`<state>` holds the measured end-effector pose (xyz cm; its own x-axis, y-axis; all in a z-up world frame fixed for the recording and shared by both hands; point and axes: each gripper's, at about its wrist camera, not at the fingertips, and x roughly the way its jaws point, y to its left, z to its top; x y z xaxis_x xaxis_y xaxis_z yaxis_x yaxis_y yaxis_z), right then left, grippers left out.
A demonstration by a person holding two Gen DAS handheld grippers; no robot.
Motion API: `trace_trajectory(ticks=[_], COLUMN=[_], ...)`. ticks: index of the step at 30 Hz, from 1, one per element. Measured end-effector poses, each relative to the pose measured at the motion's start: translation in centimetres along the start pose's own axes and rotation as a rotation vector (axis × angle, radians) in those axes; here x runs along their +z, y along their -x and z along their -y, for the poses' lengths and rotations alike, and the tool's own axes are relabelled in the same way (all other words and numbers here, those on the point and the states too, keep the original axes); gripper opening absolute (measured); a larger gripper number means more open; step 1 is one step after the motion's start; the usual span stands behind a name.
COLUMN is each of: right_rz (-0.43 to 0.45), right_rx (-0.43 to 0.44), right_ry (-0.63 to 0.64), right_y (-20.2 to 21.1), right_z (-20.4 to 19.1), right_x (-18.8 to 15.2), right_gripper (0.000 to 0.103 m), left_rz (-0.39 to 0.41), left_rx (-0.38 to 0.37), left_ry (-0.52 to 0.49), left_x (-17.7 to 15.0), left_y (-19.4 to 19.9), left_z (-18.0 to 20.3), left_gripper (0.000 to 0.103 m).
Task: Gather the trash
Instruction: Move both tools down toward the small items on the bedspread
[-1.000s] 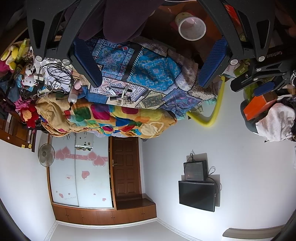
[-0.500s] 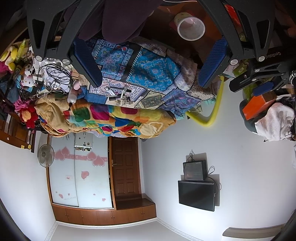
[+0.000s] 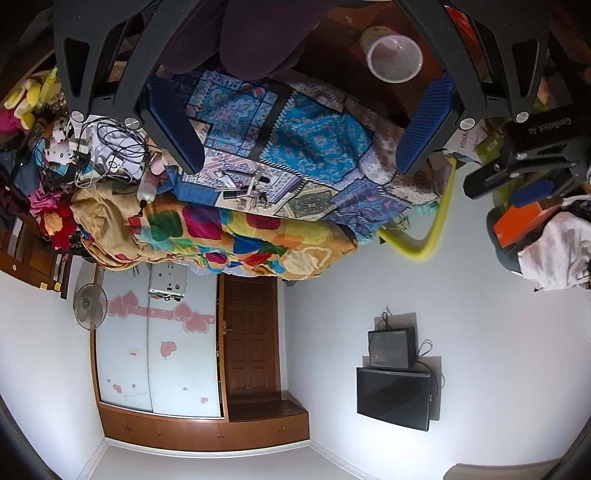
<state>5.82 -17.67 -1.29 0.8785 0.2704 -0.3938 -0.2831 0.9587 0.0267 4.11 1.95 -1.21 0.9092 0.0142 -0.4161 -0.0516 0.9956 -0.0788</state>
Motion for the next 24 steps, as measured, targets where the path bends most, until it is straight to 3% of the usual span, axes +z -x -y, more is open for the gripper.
trace_trajectory(ticks=[10,18,24], right_rz=[-0.021,-0.091,-0.152], right_rx=[-0.061,-0.11,-0.123], right_ry=[-0.005,-0.025,-0.016], right_y=[-5.3,-11.8,-17.2], right_z=[4.6,9.7,13.3], right_x=[2.1,3.4,3.2], right_gripper=[0.103,0.103,0.103], left_rz=[-0.032,-0.071,-0.127], left_rx=[-0.021,-0.038,-0.057], left_ry=[-0.03,0.013,-0.005], left_x=[3.2,5.3,5.7], left_y=[-7.9,-17.4,-25.0], left_z=[3.6,5.9,8.2], left_gripper=[0.103,0.102,0.09])
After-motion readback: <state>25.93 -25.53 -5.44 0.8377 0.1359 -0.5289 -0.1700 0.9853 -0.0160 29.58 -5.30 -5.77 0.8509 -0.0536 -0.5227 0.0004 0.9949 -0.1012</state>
